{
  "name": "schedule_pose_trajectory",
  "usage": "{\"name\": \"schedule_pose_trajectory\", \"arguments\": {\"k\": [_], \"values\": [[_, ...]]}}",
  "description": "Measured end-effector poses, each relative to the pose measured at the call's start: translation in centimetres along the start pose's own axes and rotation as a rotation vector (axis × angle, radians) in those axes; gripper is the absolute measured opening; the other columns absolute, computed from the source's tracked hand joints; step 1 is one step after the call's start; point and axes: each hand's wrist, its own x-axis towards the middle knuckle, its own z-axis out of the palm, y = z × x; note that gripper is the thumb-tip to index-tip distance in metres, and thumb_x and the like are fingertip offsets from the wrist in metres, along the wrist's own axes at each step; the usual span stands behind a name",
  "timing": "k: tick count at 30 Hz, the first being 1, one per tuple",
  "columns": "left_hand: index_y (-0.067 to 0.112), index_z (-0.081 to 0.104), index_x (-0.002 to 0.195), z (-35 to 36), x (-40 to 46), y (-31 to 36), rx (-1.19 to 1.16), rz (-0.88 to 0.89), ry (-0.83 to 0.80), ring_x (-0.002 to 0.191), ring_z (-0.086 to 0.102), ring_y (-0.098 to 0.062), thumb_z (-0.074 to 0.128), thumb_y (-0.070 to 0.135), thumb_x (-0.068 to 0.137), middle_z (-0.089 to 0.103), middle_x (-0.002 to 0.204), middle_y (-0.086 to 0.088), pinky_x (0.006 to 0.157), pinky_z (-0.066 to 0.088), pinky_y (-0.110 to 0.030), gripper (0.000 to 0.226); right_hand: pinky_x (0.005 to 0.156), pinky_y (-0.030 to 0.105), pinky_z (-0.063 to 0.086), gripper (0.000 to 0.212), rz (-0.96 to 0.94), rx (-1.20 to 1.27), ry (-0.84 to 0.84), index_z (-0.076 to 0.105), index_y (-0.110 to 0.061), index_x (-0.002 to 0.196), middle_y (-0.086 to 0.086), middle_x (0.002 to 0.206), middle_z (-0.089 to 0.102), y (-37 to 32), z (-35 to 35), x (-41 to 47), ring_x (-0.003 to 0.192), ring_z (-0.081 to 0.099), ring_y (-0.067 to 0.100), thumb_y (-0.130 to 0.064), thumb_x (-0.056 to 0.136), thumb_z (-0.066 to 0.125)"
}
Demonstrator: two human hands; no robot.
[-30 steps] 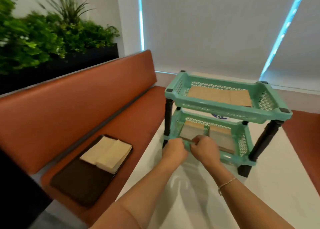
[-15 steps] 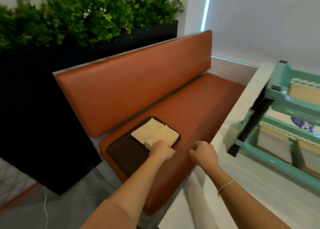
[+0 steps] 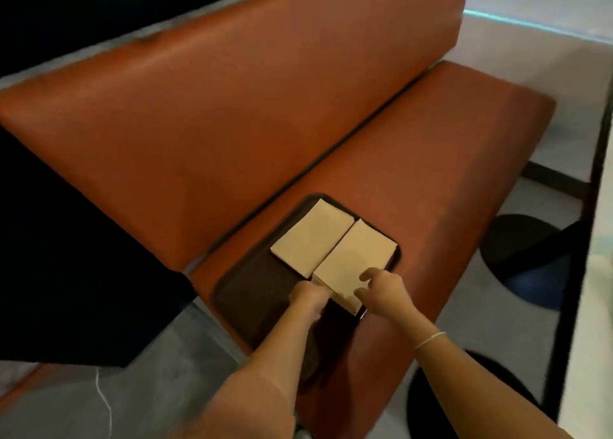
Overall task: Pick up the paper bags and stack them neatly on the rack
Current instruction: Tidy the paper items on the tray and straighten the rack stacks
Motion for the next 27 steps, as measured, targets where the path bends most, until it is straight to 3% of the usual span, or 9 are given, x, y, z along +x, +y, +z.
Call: {"name": "schedule_pose_trajectory", "arguments": {"k": [6, 12, 16, 21, 24, 27], "values": [[0.004, 0.040, 0.138, 2.0, 5.5, -1.0, -0.259, -0.114, -0.054, 0.120, 0.051, -0.030, 0.065, 0.021, 0.089, 0.045, 0.139, -0.015, 0.097, 0.049, -0.036, 0.058, 0.083, 0.032, 0.051, 0.044, 0.044, -0.022, -0.030, 0.044, -0.016, 0.134, 0.010, 0.121, 0.060, 0.5, 3.3, 5.0, 0.106, 0.058, 0.026, -0.027, 0.092, 0.048], [0.002, 0.048, 0.127, 4.0, 8.3, -1.3, -0.459, -0.121, -0.027, 0.110, 0.056, -0.029, 0.071, 0.024, 0.083, 0.052, 0.128, -0.017, 0.088, 0.053, -0.032, 0.055, 0.088, 0.038, 0.050, 0.042, 0.031, -0.134, -0.154, 0.037, -0.006, 0.133, 0.016, 0.123, 0.054, 1.0, 4.8, 6.2, 0.107, 0.055, 0.031, -0.019, 0.094, 0.046], [0.002, 0.049, 0.128, 5.3, 8.5, -0.9, -0.430, -0.143, 0.046, 0.113, 0.056, -0.029, 0.078, 0.034, 0.075, 0.055, 0.127, -0.014, 0.093, 0.050, -0.035, 0.068, 0.078, 0.032, 0.052, 0.049, 0.073, -0.132, -0.201, 0.037, -0.013, 0.132, 0.009, 0.117, 0.056, 1.6, 5.7, 7.0, 0.100, 0.057, 0.025, -0.015, 0.087, 0.056], [0.004, 0.054, 0.121, 7.2, 9.7, -0.5, -0.302, -0.177, 0.162, 0.105, 0.058, -0.031, 0.083, 0.051, 0.059, 0.057, 0.120, -0.014, 0.079, 0.051, -0.037, 0.084, 0.073, 0.028, 0.048, 0.051, 0.086, -0.119, -0.223, 0.039, -0.017, 0.131, 0.007, 0.118, 0.053, 2.0, 5.5, 8.1, 0.100, 0.056, 0.023, -0.010, 0.084, 0.058], [0.005, 0.052, 0.122, 8.2, 10.5, -0.3, -0.232, -0.221, 0.222, 0.106, 0.055, -0.033, 0.082, 0.051, 0.059, 0.053, 0.121, -0.017, 0.087, 0.052, -0.043, 0.084, 0.078, 0.031, 0.049, 0.035, 0.047, -0.102, -0.161, 0.046, -0.014, 0.117, 0.006, 0.116, 0.054, 2.4, 6.4, 8.0, 0.100, 0.056, 0.023, -0.011, 0.085, 0.058], [0.006, 0.041, 0.131, 8.6, 10.1, 0.3, -0.206, -0.242, 0.287, 0.116, 0.046, -0.040, 0.076, 0.042, 0.072, 0.036, 0.135, -0.022, 0.094, 0.046, -0.046, 0.078, 0.080, 0.033, 0.049, 0.022, 0.028, -0.070, -0.104, 0.048, -0.013, 0.109, 0.007, 0.113, 0.055, 2.4, 7.0, 7.9, 0.098, 0.056, 0.024, -0.007, 0.088, 0.050]]}}
